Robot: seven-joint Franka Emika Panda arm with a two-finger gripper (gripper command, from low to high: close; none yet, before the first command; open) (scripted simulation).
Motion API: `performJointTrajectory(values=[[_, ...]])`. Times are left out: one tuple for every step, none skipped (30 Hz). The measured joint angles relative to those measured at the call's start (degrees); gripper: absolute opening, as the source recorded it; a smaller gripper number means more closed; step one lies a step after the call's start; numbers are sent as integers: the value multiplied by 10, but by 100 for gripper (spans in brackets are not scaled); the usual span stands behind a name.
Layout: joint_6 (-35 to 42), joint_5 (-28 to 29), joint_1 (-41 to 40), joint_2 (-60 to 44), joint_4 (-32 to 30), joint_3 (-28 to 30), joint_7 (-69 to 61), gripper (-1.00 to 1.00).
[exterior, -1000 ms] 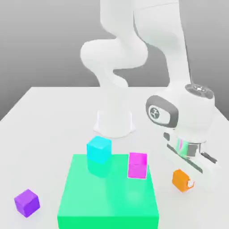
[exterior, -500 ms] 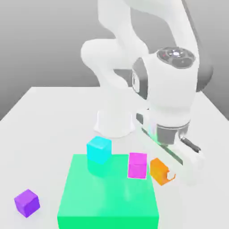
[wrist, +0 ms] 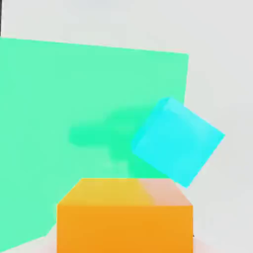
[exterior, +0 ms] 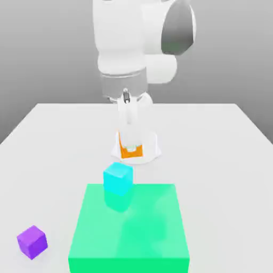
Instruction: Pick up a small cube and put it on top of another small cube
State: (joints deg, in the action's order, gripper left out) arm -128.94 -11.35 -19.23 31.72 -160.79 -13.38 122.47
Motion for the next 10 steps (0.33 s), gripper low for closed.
performJointTrajectory(values=[[-11,5,-8,7,-14,-5,15,-100],[-29,7,-13,1,-25,-9,23,-100],[-50,7,-16,-10,-34,-13,27,-100],[-73,7,-18,-25,-42,-16,29,-100],[-96,7,-18,-41,-49,-19,30,-100],[-121,6,-19,-59,-56,-22,31,-100],[-140,5,-20,-72,-62,-24,32,100],[-140,5,-20,-72,-62,-24,32,100],[-140,5,-20,-72,-62,-24,32,100],[-140,5,-20,-72,-62,-24,32,100]])
